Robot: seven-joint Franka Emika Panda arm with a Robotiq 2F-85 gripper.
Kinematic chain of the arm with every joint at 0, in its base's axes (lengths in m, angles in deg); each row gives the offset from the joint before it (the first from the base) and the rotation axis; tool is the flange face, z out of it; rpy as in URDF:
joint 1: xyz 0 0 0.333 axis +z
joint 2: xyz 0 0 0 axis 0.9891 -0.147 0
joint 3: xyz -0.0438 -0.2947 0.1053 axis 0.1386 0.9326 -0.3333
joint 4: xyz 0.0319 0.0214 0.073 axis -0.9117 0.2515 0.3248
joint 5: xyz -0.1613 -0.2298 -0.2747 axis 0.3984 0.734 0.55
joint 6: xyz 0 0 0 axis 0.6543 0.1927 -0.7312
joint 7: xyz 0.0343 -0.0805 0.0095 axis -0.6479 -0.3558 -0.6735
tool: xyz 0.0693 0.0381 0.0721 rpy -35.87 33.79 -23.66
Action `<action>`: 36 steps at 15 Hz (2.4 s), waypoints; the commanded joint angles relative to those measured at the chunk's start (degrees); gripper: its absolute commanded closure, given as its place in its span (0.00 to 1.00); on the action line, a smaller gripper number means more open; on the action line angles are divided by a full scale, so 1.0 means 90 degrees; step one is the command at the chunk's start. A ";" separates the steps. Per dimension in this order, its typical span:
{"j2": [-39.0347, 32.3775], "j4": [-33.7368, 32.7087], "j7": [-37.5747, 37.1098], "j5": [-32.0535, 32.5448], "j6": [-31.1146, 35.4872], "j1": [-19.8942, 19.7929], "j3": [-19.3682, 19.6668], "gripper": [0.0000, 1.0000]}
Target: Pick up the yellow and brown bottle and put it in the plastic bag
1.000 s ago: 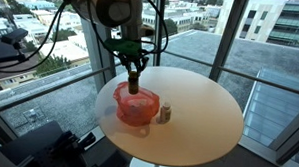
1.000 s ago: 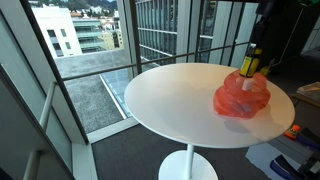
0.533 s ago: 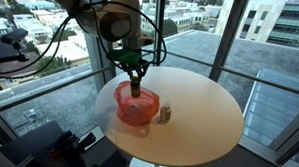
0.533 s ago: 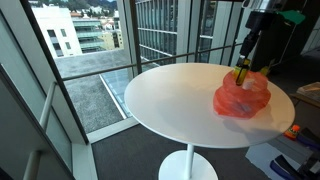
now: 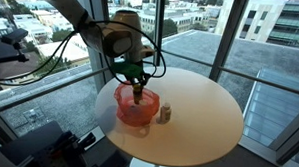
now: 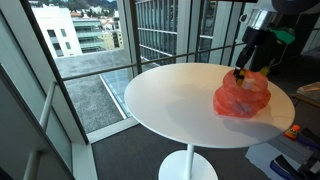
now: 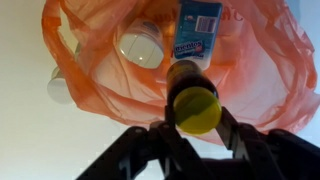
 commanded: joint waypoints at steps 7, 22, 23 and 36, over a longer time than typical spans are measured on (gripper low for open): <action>-0.0182 0.0192 -0.0136 0.0067 0.0174 -0.0232 -0.0026 0.80; -0.0329 0.0142 -0.0160 0.0056 0.0164 -0.0279 -0.0044 0.22; -0.0357 0.0139 -0.0153 0.0046 0.0148 -0.0284 -0.0051 0.14; -0.0024 0.0034 -0.0082 0.0052 -0.0646 -0.0288 -0.0096 0.00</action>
